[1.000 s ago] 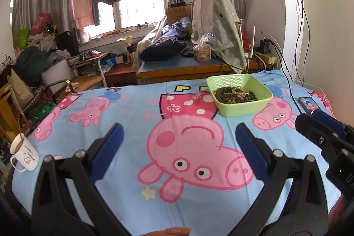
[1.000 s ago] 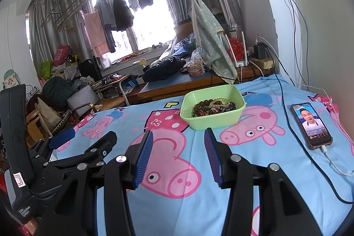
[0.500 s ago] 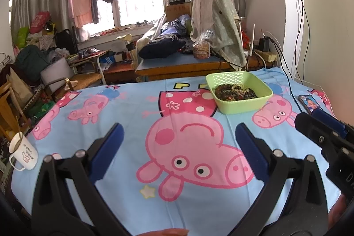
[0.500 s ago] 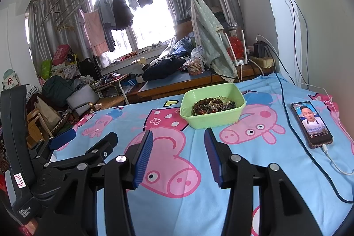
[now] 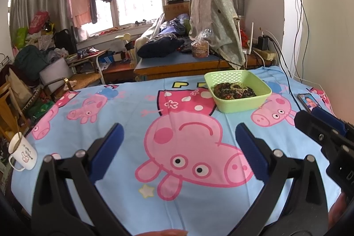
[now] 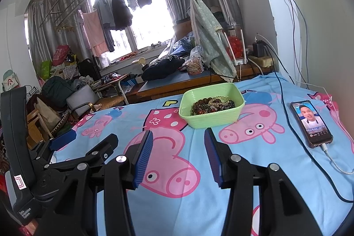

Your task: Organize jewelry

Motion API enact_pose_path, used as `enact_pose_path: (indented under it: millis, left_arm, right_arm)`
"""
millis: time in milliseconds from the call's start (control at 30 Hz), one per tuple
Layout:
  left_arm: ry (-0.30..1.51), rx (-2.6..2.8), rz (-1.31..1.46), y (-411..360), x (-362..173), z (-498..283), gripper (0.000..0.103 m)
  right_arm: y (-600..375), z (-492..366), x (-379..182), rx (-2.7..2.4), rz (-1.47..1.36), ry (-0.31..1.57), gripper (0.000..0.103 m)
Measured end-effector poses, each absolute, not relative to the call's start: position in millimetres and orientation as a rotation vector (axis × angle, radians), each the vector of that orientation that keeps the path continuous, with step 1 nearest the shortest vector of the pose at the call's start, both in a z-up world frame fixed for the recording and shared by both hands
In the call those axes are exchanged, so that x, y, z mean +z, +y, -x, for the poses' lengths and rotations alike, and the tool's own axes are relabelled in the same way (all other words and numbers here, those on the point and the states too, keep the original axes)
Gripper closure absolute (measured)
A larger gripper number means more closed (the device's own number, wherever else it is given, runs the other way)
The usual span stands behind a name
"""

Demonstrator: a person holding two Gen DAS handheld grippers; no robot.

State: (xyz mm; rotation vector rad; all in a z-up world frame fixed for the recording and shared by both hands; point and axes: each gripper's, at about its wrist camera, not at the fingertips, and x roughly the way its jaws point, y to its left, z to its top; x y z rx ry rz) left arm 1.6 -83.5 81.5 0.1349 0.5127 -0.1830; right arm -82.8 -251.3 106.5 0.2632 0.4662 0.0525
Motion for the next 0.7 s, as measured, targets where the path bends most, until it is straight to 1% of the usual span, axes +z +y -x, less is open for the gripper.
enact_pose_path:
  millis: [700]
  left_arm:
    - [0.508,-0.185,-0.14,-83.9,82.7,-1.3,0.006]
  right_arm:
    - [-253.2,86.0,104.5,0.049,-0.266,0.463,0.084]
